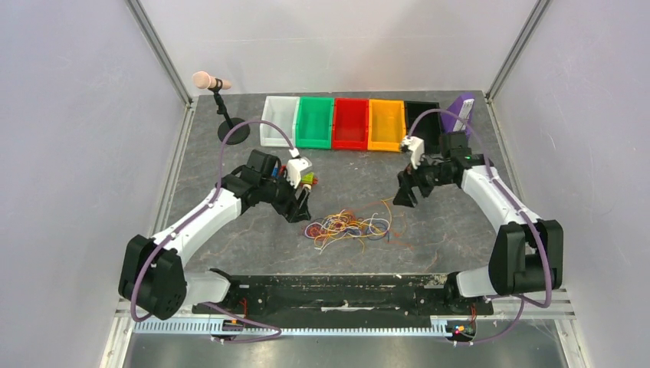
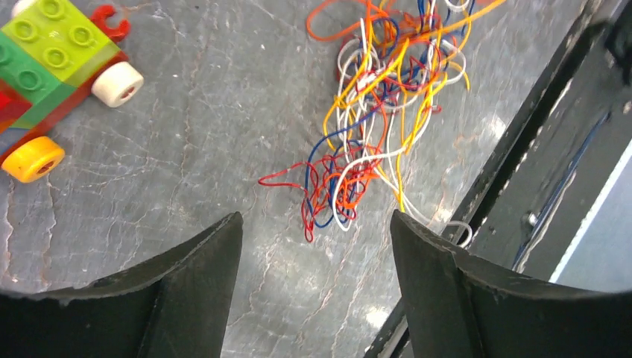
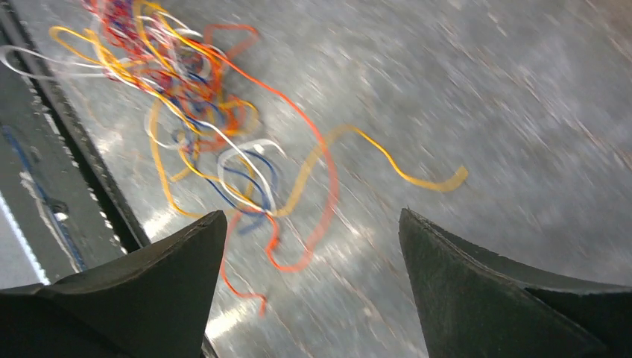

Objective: Untangle the cables

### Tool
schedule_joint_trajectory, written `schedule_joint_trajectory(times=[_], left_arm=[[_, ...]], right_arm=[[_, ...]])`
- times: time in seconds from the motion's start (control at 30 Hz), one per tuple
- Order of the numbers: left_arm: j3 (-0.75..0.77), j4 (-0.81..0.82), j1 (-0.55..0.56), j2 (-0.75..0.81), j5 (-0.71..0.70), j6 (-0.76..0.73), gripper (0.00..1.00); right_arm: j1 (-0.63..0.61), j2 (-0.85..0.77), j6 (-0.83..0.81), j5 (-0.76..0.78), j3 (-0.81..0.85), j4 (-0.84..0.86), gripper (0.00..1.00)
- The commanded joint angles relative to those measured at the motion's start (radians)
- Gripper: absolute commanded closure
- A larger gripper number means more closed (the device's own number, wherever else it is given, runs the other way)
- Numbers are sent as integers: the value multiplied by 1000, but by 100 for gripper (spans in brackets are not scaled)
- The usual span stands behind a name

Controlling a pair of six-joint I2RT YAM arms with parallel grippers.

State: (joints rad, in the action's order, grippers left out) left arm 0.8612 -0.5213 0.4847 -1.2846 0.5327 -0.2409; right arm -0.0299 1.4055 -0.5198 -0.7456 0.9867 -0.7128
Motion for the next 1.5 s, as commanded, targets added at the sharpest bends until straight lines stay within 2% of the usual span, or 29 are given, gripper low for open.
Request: schedule_joint_trajectory(times=[0.0, 0.1, 0.23, 0.33, 0.47, 0.5, 0.53, 0.57, 0.6, 0.63, 0.67, 0.77, 0.83, 0.9, 0.97, 1.07, 1.2, 1.23, 1.3, 1.33, 1.37, 1.43, 1.47], left_arm=[[-12, 79, -33, 34, 59, 143, 21], [-27, 203, -23, -27, 89, 230, 25], [36, 248, 83, -157, 3, 171, 25], [65, 291, 145, -261, -27, 176, 23], [106, 268, 211, -384, -42, 155, 22], [107, 265, 220, -397, -39, 156, 25], [105, 273, 223, -406, -30, 168, 38], [108, 288, 221, -407, -24, 209, 56], [111, 306, 219, -404, -25, 267, 80], [108, 347, 209, -394, -17, 339, 94], [92, 410, 197, -367, 7, 420, 98], [26, 656, 190, -274, -21, 655, 98], [30, 693, 189, -263, -37, 760, 98], [27, 720, 188, -267, -33, 849, 98], [-3, 798, 187, -268, -27, 934, 98], [-37, 911, 187, -294, 16, 1036, 98], [-42, 982, 187, -330, 62, 1100, 98], [-42, 993, 186, -334, 70, 1111, 98], [-37, 1026, 186, -344, 93, 1138, 98], [-31, 1028, 186, -350, 112, 1144, 98], [-25, 1023, 182, -348, 129, 1140, 97], [-24, 965, 157, -323, 139, 1117, 97], [-31, 937, 140, -301, 143, 1099, 98]], right_arm=[[-173, 32, 197, -30, 4, 179, 13], [-272, 85, 260, -21, 24, 223, 16], [-332, 40, 358, -20, -111, 345, 15], [-335, -3, 427, -14, -190, 389, 15], [-300, -40, 429, -1, -185, 318, 12], [-286, -52, 441, 0, -184, 303, 11], [-270, -60, 446, -7, -186, 286, 11], [-259, -69, 456, -11, -190, 268, 11], [-247, -74, 469, -11, -197, 256, 11], [-238, -80, 494, -9, -209, 249, 12], [-227, -85, 514, -10, -218, 245, 13], [-209, -88, 604, -55, -255, 268, 16], [-209, -85, 674, -86, -274, 312, 16], [-209, -78, 769, -106, -301, 390, 14], [-209, -65, 890, -133, -340, 518, 8], [-210, -63, 1120, -142, -431, 871, 2], [-226, -27, 1355, -157, -502, 1291, 2], [-234, -13, 1395, -159, -509, 1367, 5], [-247, 6, 1426, -147, -526, 1459, 22], [-247, 11, 1441, -142, -537, 1500, 37], [-243, 15, 1445, -143, -547, 1516, 59], [-214, -1, 1419, -158, -557, 1480, 90], [-188, -24, 1388, -162, -564, 1443, 100]])
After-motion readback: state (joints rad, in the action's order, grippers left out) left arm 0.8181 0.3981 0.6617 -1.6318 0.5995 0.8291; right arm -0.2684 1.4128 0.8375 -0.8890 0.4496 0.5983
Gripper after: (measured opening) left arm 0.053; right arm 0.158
